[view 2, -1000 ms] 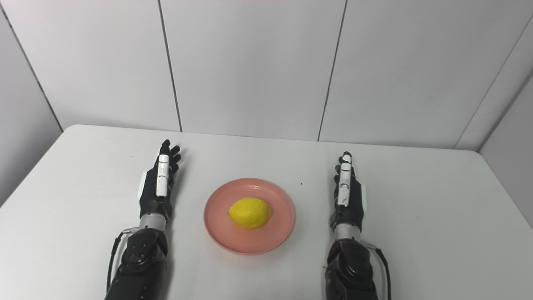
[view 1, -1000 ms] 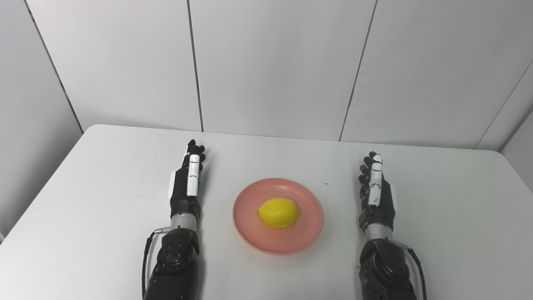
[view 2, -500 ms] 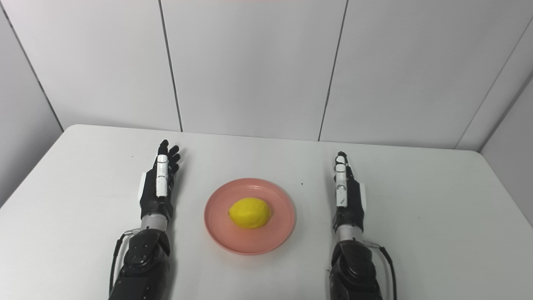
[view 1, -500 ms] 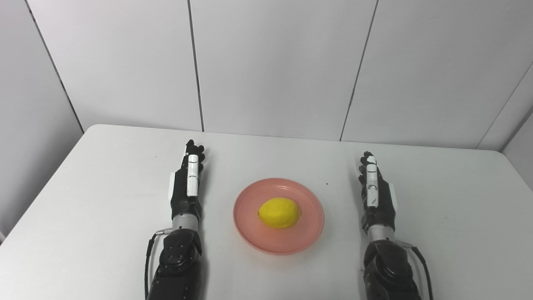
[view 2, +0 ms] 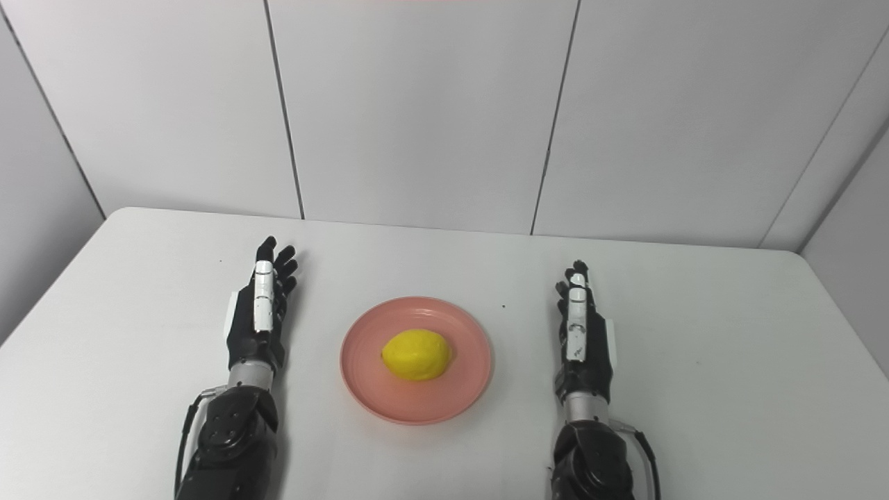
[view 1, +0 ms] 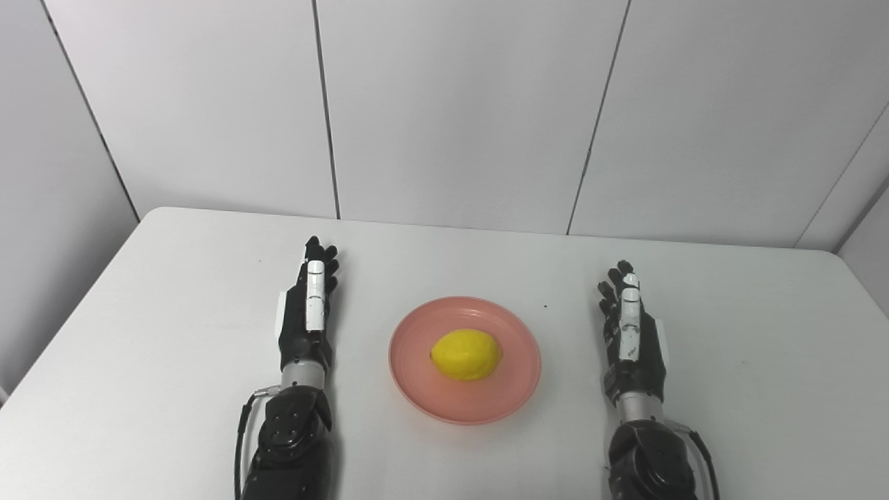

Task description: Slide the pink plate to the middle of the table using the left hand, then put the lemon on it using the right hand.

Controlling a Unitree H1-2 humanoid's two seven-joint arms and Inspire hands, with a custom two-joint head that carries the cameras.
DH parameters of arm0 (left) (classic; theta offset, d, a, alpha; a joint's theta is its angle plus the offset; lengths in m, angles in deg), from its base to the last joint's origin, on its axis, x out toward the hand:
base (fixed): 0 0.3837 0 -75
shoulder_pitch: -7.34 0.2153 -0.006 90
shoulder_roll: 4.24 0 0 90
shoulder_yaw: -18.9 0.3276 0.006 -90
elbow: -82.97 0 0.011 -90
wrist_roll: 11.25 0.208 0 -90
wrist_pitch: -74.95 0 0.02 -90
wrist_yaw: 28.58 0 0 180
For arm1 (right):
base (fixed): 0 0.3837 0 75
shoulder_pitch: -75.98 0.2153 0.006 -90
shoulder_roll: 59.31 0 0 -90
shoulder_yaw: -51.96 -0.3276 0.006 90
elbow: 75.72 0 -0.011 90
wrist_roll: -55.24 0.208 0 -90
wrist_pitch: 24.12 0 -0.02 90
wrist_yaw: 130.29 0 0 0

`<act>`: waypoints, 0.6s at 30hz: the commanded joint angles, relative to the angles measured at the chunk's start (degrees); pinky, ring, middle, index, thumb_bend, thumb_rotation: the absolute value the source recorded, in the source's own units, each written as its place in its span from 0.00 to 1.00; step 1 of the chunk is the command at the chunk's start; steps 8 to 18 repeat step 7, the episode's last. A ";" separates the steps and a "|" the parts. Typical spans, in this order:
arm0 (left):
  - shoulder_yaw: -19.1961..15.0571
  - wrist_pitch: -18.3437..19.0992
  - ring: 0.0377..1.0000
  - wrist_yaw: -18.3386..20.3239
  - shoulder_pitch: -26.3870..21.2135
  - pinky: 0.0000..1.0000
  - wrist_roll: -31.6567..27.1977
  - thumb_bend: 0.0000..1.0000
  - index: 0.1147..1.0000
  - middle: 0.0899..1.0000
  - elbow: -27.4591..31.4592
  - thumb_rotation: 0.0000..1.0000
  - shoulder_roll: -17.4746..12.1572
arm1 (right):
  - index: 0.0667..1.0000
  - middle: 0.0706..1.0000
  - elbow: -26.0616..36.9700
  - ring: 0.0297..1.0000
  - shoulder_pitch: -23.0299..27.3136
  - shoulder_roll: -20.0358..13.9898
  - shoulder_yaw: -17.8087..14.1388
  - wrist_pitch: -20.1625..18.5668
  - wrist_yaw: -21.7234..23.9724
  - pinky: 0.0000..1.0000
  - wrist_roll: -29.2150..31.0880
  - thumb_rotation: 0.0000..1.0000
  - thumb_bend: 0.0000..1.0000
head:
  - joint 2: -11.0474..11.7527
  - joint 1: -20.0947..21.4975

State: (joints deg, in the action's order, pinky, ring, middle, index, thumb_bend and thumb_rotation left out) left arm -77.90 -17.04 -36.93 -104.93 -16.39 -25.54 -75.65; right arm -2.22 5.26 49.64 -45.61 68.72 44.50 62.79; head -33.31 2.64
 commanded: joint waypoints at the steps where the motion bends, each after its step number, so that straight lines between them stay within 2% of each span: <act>1: 0.33 1.74 0.93 0.64 -0.25 0.95 -0.05 0.73 0.94 0.91 1.54 0.97 -0.12 | 0.94 0.95 -0.84 0.94 -1.65 0.99 -0.92 -0.51 -0.38 1.00 1.62 0.95 0.75 | -0.15 -0.04; 18: 0.65 1.88 0.93 0.97 -0.37 0.96 -0.29 0.73 0.94 0.91 1.17 0.97 -0.33 | 0.92 0.94 -1.02 0.94 -1.72 1.16 -1.24 -0.30 -0.36 1.00 1.86 0.94 0.73 | -0.29 0.00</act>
